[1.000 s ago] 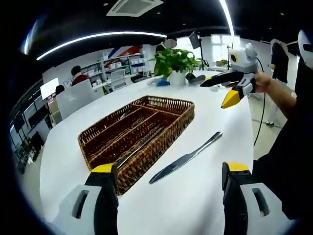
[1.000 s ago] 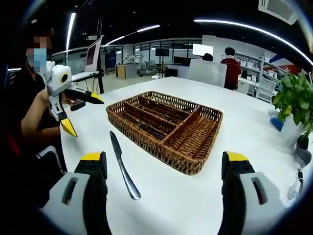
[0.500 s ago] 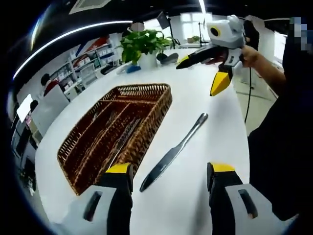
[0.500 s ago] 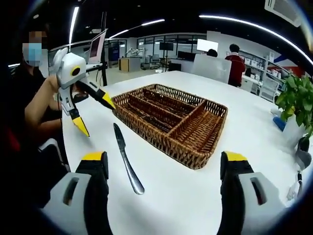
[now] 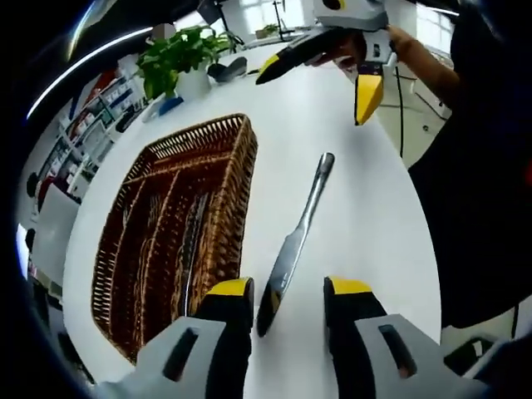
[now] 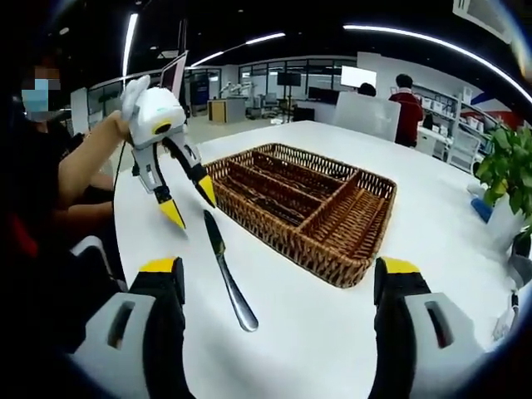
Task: Arrange the knives, forks, and spoons in their matching storage slots by inserting each utensil handle-first until every utensil is classified and aligned in the correct compartment
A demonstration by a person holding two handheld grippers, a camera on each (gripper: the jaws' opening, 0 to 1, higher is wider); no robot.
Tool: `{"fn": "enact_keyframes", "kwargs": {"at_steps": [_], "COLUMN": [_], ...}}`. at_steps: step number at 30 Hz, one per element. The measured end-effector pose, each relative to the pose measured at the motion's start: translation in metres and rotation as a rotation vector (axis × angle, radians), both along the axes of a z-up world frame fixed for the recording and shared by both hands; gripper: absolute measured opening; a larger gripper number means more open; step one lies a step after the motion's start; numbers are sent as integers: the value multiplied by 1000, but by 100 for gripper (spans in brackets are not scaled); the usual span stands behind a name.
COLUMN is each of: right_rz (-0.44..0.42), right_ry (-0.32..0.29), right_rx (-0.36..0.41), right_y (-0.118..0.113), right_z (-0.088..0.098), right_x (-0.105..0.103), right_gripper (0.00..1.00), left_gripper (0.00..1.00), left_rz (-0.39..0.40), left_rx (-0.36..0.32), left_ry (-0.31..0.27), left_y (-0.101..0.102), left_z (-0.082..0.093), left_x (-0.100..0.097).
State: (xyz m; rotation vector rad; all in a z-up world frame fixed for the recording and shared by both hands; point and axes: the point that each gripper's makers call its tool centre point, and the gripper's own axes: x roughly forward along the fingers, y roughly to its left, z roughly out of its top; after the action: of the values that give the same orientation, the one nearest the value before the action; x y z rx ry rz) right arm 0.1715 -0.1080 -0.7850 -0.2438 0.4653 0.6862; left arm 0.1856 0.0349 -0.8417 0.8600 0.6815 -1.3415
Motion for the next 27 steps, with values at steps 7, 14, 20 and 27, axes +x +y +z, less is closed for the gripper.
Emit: {"fn": "enact_keyframes", "kwargs": {"at_steps": [7, 14, 20, 27], "right_rz": [24, 35, 62, 79], "right_ry": [12, 35, 63, 74], "right_rx": [-20, -38, -65, -78], "right_y": [8, 10, 16, 19], "right_z": [-4, -10, -18, -21], "right_x": [-3, -7, -12, -15], "right_gripper": [96, 95, 94, 93], "left_gripper": [31, 28, 27, 23], "left_rz": [-69, -115, -150, -179], "left_rx": [114, 174, 235, 268], "left_ry": [10, 35, 51, 61], "left_y": [0, 0, 1, 0], "left_z": [-11, -18, -28, -33], "left_x": [9, 9, 9, 12]}}
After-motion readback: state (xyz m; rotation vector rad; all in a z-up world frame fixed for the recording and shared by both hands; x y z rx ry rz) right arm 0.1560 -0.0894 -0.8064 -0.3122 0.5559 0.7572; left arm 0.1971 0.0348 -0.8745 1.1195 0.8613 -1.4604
